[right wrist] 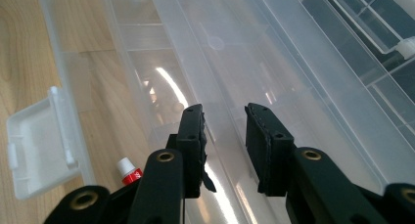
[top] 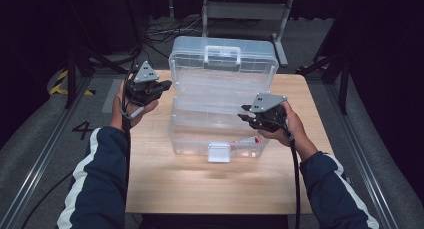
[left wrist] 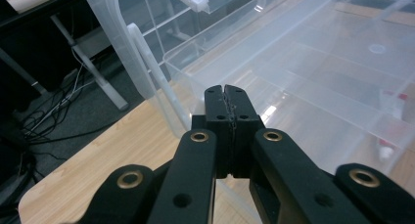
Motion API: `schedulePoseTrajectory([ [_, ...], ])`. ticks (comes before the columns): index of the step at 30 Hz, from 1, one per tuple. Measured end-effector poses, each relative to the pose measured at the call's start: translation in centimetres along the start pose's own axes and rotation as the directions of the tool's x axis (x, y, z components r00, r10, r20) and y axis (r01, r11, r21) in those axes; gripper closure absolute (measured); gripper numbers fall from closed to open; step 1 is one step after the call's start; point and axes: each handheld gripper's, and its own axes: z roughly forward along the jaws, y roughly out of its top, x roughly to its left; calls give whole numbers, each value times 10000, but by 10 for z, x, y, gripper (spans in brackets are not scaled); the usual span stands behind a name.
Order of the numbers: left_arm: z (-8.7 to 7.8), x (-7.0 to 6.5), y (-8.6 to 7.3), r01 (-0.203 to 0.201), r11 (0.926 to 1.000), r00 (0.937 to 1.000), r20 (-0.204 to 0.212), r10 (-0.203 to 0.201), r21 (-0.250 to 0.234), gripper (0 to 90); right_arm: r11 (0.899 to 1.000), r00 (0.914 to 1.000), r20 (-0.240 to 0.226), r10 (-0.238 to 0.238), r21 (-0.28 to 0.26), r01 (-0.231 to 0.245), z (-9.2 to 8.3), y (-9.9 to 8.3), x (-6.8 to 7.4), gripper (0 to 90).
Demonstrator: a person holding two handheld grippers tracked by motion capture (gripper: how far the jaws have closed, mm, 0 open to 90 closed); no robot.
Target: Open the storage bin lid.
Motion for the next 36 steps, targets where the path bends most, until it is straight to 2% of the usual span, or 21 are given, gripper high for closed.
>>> schedulePoseTrajectory([
  [2, 2, 1, 1, 73, 10000, 10000, 63, -73, -46, 899, 10000, 10000, 10, -31, 18, 31, 0, 0, 0, 691],
  [7, 11, 6, 5, 309, 9995, 9994, -129, -309, 7, 900, 9999, 9999, -92, -73, 129, 74, -1, 1, 0, 691],
  [15, 15, 10, 9, 615, 9976, 9981, -38, -617, -309, 899, 9994, 9998, -54, -187, 294, 188, -1, 1, 3, 689],
  [16, 14, 9, 10, 555, 9975, 9984, -95, -560, -431, 900, 9992, 9998, -60, -182, 349, 184, -2, 1, 4, 688],
  [17, 14, 8, 11, 707, 9960, 9975, 45, -705, -540, 900, 9992, 9998, -62, -182, 365, 184, -2, 0, 4, 686],
  [21, 12, 8, 13, 661, 9952, 9978, 115, -654, -723, 900, 9980, 9994, -26, -335, 528, 336, -3, 1, 6, 686],
  [24, 8, 6, 14, 780, 9917, 9969, 215, -762, -1018, 900, 9981, 9996, -40, -283, 551, 285, -3, -1, 7, 677],
  [28, 6, 5, 12, 776, 9910, 9969, 228, -756, -1086, 900, 9979, 9996, -75, -279, 587, 283, -5, -3, 8, 670],
  [31, 5, 4, 9, 981, 9861, 9952, 197, -964, -1341, 900, 9971, 9993, -243, -279, 696, 295, -8, -6, 9, 669],
  [36, 3, -1, 4, 1026, 9816, 9946, 297, -991, -1608, 900, 9985, 9985, -552, -35, 543, 65, -12, -11, 8, 650],
])
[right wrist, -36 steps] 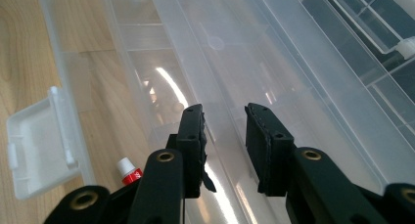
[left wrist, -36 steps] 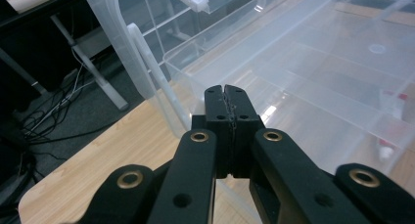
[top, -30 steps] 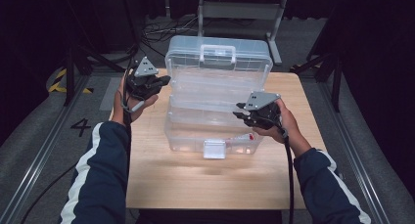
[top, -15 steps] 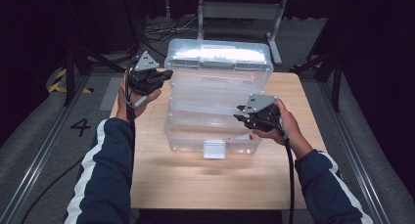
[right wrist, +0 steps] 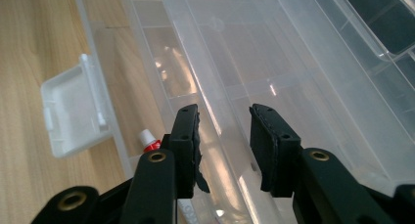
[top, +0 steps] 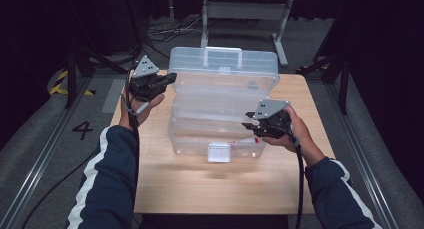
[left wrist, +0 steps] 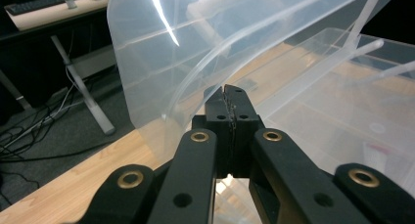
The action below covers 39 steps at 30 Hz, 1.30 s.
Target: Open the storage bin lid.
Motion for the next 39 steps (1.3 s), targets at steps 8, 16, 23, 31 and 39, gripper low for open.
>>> schedulePoseTrajectory([
  [8, -6, -6, -1, -121, 9999, 9997, 222, 123, -91, 900, 9955, 9980, 231, 592, -753, -573, -32, -21, 0, 605],
  [16, -6, -9, -4, -336, 9994, 9992, 215, 337, -56, 900, 9886, 9913, 510, 1217, -957, -1164, -59, -48, -5, 586],
  [23, -10, -13, -6, -599, 9982, 9978, 271, 599, -12, 900, 9760, 9719, 990, 2135, -645, -2078, -61, -85, -15, 523],
  [31, -12, -17, -11, -576, 9983, 9971, 504, 569, 122, 900, 9591, 9529, 1098, 2829, -458, -2795, -53, -122, -23, 467],
  [39, -14, -22, -15, -840, 9960, 9949, 588, 821, 313, 900, 9467, 9394, 1190, 3215, -180, -3217, -46, -140, -27, 438],
])
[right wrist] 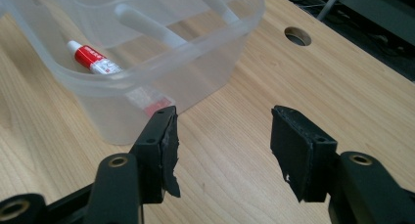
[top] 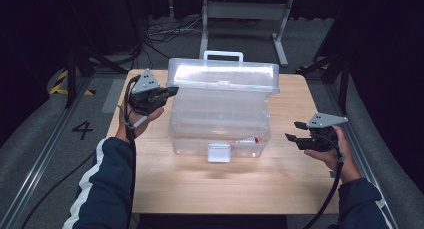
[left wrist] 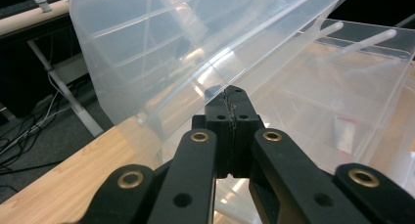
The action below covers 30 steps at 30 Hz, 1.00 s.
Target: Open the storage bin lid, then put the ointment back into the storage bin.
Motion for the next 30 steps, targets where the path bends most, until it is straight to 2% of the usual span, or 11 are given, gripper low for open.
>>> schedulePoseTrajectory([
  [4, -3, -2, -4, 63, 10000, 9999, 97, -62, -53, 900, 9998, 9998, 141, -108, 160, 106, 1, -2, 2, 428],
  [7, -5, -4, -6, -19, 10000, 10000, 85, 19, 3, 900, 9999, 10000, 82, -36, 98, 35, 2, -4, 2, 421],
  [11, -7, -6, -9, 3, 10000, 9999, 108, -3, 16, 900, 9995, 9993, -209, 314, -26, -315, 4, -6, 2, 413],
  [14, -8, -8, -10, -75, 9999, 9999, 128, 74, 77, 900, 9996, 9996, -109, 272, -60, -273, 6, -4, 4, 399],
  [16, -8, -9, -11, -72, 10000, 9999, 141, 71, 63, 900, 9997, 9994, -241, 242, -35, -243, 7, -5, 5, 395],
  [18, -8, -10, -13, -66, 10000, 9997, 227, 65, 51, 900, 9997, 9995, -211, 228, 100, -226, 9, -6, 6, 388],
  [20, -8, -10, -15, -102, 9999, 9995, 287, 101, 50, 900, 9985, 9986, 203, 492, 230, -497, 11, -6, 6, 377],
  [21, -8, -11, -17, -175, 9998, 9991, 376, 171, 93, 900, 9979, 9979, 209, 615, 203, -619, 12, -5, 6, 376],
  [25, -8, -13, -19, -242, 9996, 9989, 395, 235, 172, 900, 9982, 9979, 292, 577, 154, -582, 11, -4, 8, 374],
  [30, -11, -19, -23, -350, 9988, 9988, 355, 337, 341, 900, 9982, 9985, 172, 529, 259, -533, 12, -8, 10, 376],
])
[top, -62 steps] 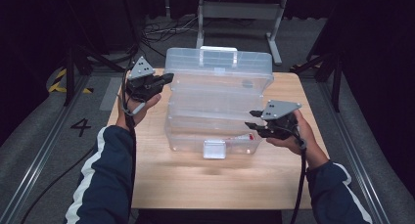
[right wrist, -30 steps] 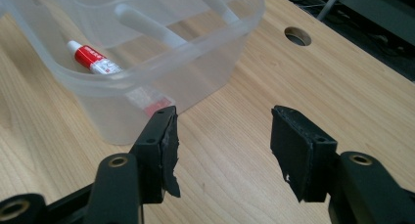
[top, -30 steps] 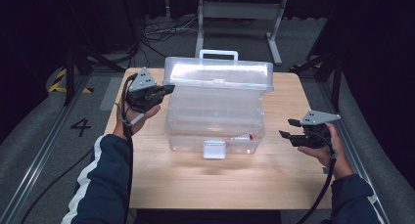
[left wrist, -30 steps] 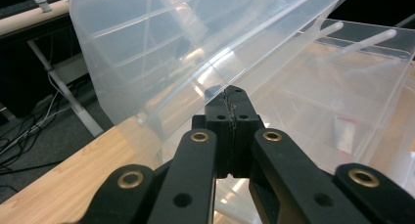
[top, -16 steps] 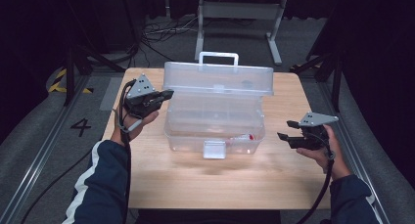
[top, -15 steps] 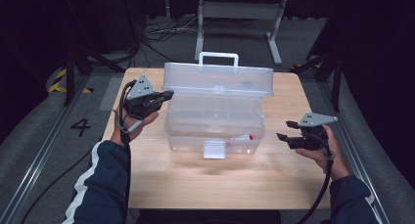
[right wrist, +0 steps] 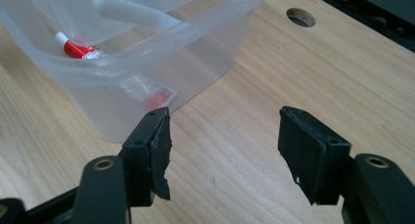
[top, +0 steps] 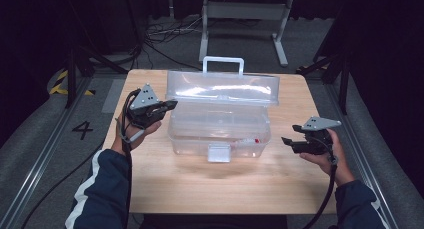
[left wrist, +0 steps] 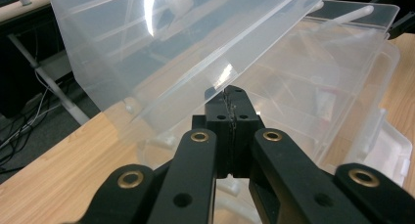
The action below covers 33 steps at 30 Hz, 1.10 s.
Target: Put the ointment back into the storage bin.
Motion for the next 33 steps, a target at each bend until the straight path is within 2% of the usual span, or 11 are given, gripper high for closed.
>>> schedulePoseTrajectory([
  [2, -1, -2, -3, 15, 10000, 10000, -5, -15, 31, 900, 10000, 10000, 20, 35, 14, -35, 0, -1, 1, 378],
  [5, -1, -4, -6, 136, 9999, 9999, 85, -136, 48, 900, 9994, 9999, 43, 99, -343, -98, -2, 2, 3, 393],
  [7, -1, -6, -9, 155, 9999, 9998, 87, -155, 32, 900, 9975, 9999, 110, -84, -695, 91, -5, 6, 8, 400],
  [9, -1, -6, -12, 163, 9999, 9998, 133, -163, 1, 900, 9966, 9998, 75, -176, -804, 181, -5, 8, 11, 401],
  [16, 0, -11, -18, 169, 9998, 9997, 187, -171, 142, 900, 9959, 9994, -24, -346, -841, 343, -4, 10, 17, 402],
  [20, -1, -14, -21, 111, 9993, 9998, 186, -118, 354, 900, 9933, 9992, -44, -409, -1079, 402, -7, 12, 21, 404],
  [27, -3, -18, -25, 30, 9982, 9999, 162, -40, 604, 900, 9930, 9990, -111, -433, -1101, 418, -8, 13, 23, 404],
  [33, -4, -19, -27, 11, 9981, 9998, 197, -23, 623, 900, 9937, 9987, -185, -474, -1022, 453, -7, 13, 24, 404],
])
